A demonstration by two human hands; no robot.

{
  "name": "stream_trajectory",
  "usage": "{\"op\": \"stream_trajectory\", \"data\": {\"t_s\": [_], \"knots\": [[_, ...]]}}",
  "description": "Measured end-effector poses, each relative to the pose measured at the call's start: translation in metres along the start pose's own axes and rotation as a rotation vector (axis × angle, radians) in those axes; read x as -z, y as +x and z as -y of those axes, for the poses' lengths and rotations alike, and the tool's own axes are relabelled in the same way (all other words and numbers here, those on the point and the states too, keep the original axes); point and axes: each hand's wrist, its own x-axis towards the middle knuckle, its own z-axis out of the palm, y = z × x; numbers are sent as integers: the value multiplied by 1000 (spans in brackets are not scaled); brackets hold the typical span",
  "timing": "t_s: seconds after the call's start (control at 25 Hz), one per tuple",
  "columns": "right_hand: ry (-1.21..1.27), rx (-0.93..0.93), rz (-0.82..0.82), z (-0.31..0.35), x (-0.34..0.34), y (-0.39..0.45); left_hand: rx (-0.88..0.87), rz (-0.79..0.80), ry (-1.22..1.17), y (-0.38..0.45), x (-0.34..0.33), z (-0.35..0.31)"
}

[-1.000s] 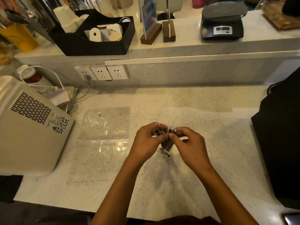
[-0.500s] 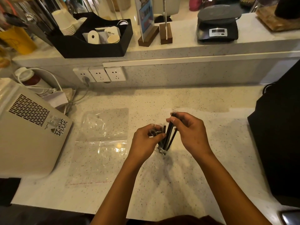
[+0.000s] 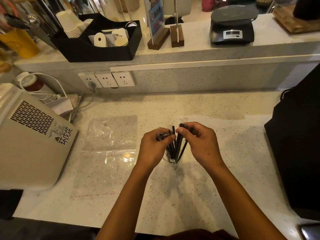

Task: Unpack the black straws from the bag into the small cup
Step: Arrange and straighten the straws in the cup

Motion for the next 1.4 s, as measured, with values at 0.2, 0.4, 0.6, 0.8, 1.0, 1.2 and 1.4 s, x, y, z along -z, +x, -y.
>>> {"op": "stream_trajectory", "data": {"t_s": [0.2,0.4,0.6,0.8,1.0,1.2,1.4], "knots": [[15,-5,-6,3,-6,3,1,-39,-94,13,8,-12],[51,-22,-20,10,-18,10,28,-41,-117,15,6,-19],[64,-47,-73,12,-21,12,11,-7,-96,11,7,-20],[90,-61,-104,20,-19,16,20,-2,-80,10,6,-16],[94,-55,-75,18,-17,16,13,3,-73,11,7,-14],[-108,79,26,11,-11,6,-16,11,-126,13,9,-12],[-97,125,87,20,-17,10,-46,10,-132,15,10,-8]]}}
